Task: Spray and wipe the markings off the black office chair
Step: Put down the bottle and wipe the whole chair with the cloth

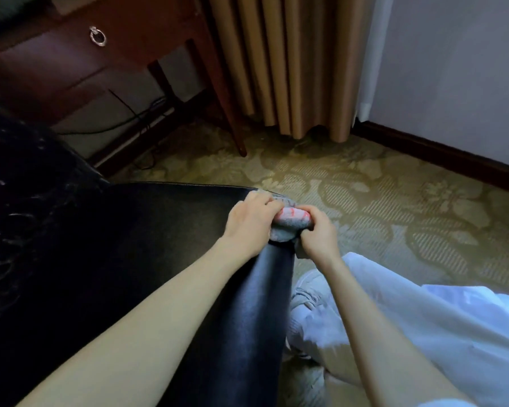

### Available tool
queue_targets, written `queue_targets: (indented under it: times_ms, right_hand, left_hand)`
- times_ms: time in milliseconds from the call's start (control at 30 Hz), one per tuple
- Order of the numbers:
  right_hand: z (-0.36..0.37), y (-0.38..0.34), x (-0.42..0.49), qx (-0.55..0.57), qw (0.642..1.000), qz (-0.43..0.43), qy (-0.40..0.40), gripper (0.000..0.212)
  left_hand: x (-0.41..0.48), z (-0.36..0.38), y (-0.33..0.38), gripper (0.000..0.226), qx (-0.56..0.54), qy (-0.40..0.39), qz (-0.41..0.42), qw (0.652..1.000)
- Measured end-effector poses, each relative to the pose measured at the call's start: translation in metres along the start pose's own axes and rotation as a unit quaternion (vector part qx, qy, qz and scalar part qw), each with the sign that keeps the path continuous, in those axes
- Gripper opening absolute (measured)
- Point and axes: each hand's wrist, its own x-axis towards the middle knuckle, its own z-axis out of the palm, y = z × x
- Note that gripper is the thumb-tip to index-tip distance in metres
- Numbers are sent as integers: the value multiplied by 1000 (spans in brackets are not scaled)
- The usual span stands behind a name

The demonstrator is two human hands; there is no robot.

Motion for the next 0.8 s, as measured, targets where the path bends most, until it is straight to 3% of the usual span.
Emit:
queue_targets:
  times_ms: [233,500,800]
  right_hand:
    - [14,4,39,71,995,6,-70,60]
    - [18,-4,-24,-104,989,-66,-83,57]
    - [33,-10,-160,-260,948,-186,8,46]
  left_hand:
    - [49,9,-27,39,-3,-17,-14,1000]
    - [-29,-14,-37,42,14,-21,28,999]
    - [-176,-36,-20,47,-26,-16,7,1000]
